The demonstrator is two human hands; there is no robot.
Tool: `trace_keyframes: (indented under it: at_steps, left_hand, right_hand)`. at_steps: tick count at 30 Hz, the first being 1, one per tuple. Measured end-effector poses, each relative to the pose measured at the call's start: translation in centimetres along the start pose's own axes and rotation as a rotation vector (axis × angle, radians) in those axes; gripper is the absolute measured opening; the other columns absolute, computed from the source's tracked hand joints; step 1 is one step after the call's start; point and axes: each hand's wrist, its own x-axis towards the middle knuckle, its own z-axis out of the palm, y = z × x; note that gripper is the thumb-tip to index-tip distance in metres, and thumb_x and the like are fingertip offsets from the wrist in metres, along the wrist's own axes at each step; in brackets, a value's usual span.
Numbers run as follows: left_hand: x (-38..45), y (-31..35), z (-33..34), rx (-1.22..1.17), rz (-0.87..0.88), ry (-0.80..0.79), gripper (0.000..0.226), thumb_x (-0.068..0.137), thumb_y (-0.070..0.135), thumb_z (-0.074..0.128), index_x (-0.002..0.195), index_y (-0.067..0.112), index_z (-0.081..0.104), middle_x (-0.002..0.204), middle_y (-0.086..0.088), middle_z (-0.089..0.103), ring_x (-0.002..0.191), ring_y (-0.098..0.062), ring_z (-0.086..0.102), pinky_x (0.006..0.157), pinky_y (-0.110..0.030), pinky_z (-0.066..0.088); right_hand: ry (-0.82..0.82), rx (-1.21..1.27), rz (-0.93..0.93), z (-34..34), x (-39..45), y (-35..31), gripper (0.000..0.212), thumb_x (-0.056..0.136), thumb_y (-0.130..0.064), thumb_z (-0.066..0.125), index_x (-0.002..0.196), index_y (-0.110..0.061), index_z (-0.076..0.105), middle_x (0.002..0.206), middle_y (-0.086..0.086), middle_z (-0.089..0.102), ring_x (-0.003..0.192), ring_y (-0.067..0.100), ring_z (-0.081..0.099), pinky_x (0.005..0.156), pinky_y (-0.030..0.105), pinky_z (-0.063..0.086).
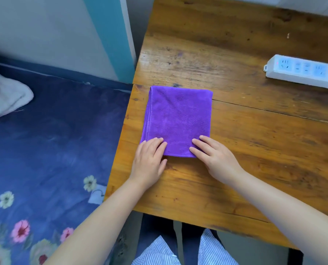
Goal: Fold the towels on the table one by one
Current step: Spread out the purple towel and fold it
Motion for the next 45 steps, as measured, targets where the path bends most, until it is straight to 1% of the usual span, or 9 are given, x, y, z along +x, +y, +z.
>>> trace_keyframes:
  at_steps: [4, 8, 13, 17, 21, 27, 33, 40, 45]
  left_hand:
    - [-0.1, 1.2, -0.1, 0.01, -0.128, -0.018, 0.054, 0.055, 0.013, 0.086, 0.104, -0.001, 0.067, 0.108, -0.016, 0.068, 0.101, -0.033, 0.065, 0.087, -0.053, 0.047]
    - [-0.5, 2.7, -0.2, -0.048, -0.305, -0.054, 0.049, 0.082, 0.018, 0.063, 0.128, 0.011, 0.05, 0.136, -0.006, 0.048, 0.13, -0.02, 0.04, 0.114, -0.038, 0.019]
    - [-2.0, 4.9, -1.4, -0.017, -0.313, 0.16, 0.042, 0.033, -0.005, 0.081, 0.07, 0.007, 0.066, 0.066, -0.005, 0.064, 0.063, -0.022, 0.066, 0.081, -0.034, 0.047]
    - [-5.1, 5.8, -4.1, -0.061, -0.383, 0.186, 0.036, 0.038, -0.001, 0.079, 0.072, 0.006, 0.067, 0.066, -0.005, 0.066, 0.062, -0.021, 0.067, 0.062, -0.022, 0.05]
    - [-9.4, 5.5, -7.3, -0.168, -0.547, 0.254, 0.027, 0.066, 0.001, 0.054, 0.089, -0.002, 0.067, 0.084, -0.016, 0.068, 0.08, -0.031, 0.065, 0.074, -0.036, 0.049]
    - [-21.9, 5.2, -12.0, -0.137, -0.901, 0.407, 0.028, 0.087, 0.005, 0.048, 0.113, 0.007, 0.058, 0.114, -0.01, 0.06, 0.107, -0.029, 0.052, 0.089, -0.035, 0.04]
    - [-37.5, 7.5, -13.0, -0.079, -1.282, 0.453, 0.035, 0.093, 0.01, 0.04, 0.127, 0.017, 0.047, 0.13, -0.004, 0.044, 0.115, -0.027, 0.042, 0.093, -0.039, 0.041]
    - [-57.5, 13.9, -13.9, -0.098, -1.504, 0.648, 0.031, 0.093, 0.01, 0.042, 0.122, 0.014, 0.05, 0.129, -0.005, 0.045, 0.115, -0.027, 0.047, 0.091, -0.038, 0.043]
    - [-69.6, 18.5, -14.8, -0.104, -1.562, 0.803, 0.025, 0.09, 0.008, 0.047, 0.115, 0.006, 0.053, 0.119, -0.011, 0.053, 0.112, -0.029, 0.05, 0.093, -0.037, 0.039]
  right_hand:
    - [0.006, 0.125, 0.007, -0.9, 0.5, 0.6, 0.045, 0.044, 0.019, 0.076, 0.084, 0.0, 0.073, 0.09, 0.015, 0.073, 0.083, 0.037, 0.069, 0.057, 0.042, 0.059]
    - [-0.032, 0.392, 0.011, -2.7, 1.0, 1.4, 0.021, 0.068, 0.013, 0.064, 0.088, 0.009, 0.069, 0.089, 0.021, 0.071, 0.084, 0.037, 0.067, 0.075, 0.041, 0.053]
    - [-0.162, 0.561, 0.076, -5.5, 0.8, 2.0, 0.019, 0.081, 0.009, 0.057, 0.098, 0.004, 0.065, 0.096, 0.015, 0.067, 0.085, 0.021, 0.059, 0.069, 0.007, 0.034]
    - [-0.227, 0.605, 0.037, -8.3, 1.1, 0.6, 0.02, 0.083, 0.006, 0.056, 0.101, 0.003, 0.063, 0.087, 0.008, 0.06, 0.079, 0.019, 0.051, 0.067, 0.016, 0.037]
    - [-0.222, 0.615, -0.027, -10.5, 2.4, -3.6, 0.029, 0.076, 0.012, 0.053, 0.101, 0.002, 0.062, 0.088, 0.006, 0.056, 0.082, 0.019, 0.05, 0.08, 0.033, 0.046]
    - [-0.242, 0.576, -0.309, -10.4, 3.5, -15.9, 0.046, 0.073, 0.01, 0.059, 0.118, 0.002, 0.052, 0.113, 0.016, 0.058, 0.102, 0.027, 0.055, 0.087, 0.029, 0.045]
    - [-0.203, 0.473, -0.571, -8.6, -0.6, -30.8, 0.032, 0.075, 0.004, 0.061, 0.107, 0.004, 0.058, 0.106, 0.018, 0.061, 0.1, 0.033, 0.056, 0.074, 0.023, 0.032]
    - [-0.23, 0.519, -0.809, -9.1, -11.4, -48.2, 0.027, 0.074, 0.006, 0.059, 0.101, 0.005, 0.06, 0.1, 0.021, 0.063, 0.098, 0.034, 0.056, 0.079, 0.037, 0.041]
    - [-0.276, 0.601, -0.911, -9.9, -18.8, -58.1, 0.022, 0.074, 0.004, 0.061, 0.096, 0.003, 0.061, 0.092, 0.018, 0.064, 0.087, 0.03, 0.057, 0.065, 0.026, 0.029]
